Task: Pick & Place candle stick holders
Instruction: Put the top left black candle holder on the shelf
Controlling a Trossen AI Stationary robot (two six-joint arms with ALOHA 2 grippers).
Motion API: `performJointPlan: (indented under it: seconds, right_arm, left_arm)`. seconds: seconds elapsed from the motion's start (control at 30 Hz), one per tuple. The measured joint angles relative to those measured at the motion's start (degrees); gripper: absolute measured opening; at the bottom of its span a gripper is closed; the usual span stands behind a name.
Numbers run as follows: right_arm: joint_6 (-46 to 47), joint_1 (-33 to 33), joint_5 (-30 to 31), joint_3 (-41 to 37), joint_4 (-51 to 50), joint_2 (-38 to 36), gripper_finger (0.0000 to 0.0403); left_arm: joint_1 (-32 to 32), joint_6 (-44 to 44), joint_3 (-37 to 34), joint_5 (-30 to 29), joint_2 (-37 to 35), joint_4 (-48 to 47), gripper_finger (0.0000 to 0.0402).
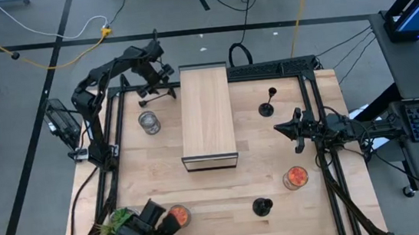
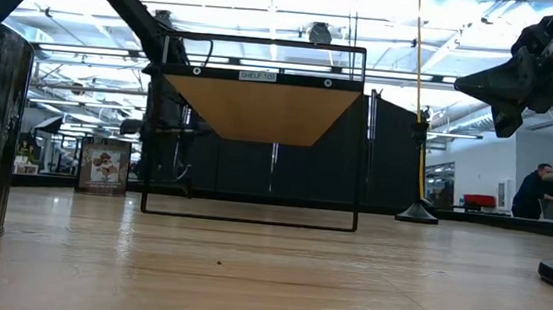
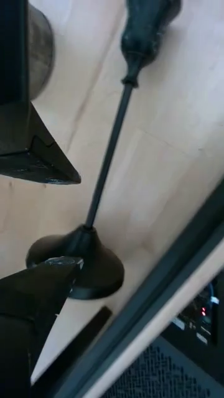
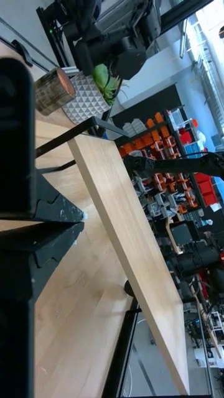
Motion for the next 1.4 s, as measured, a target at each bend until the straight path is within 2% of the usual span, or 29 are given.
performJointPlan:
  seconds: [0.47,0.67,0.77,1.03,1.4]
  right_arm:
    - [0.0,0.0,-0.1,0.0,0.0,0.0,0.0]
    - [3.7,0.0,-0.1,0.0,0.0,0.0,0.0]
    - [6.3,0.0,-0.1,0.0,0.0,0.0,0.0]
    - [6.0,0.0,-0.1,0.0,0.0,0.0,0.0]
    - [6.5,0.0,-0.1,0.0,0.0,0.0,0.0]
  left_arm:
    - [0.8,-7.3,0.0,-3.4,0.0,-1.7,0.0207]
    - [0.8,-10.0,0.0,-4.9,0.0,-8.8,0.0207]
    - [0.7,-13.5,0.0,-3.8,0.0,-9.3,0.0207]
    - [-1.2,-23.0,0.0,-1.8,0.1,-2.7,0.0207]
    - [-1.2,-25.6,0.0,-2.5,0.1,-9.0,0.0207]
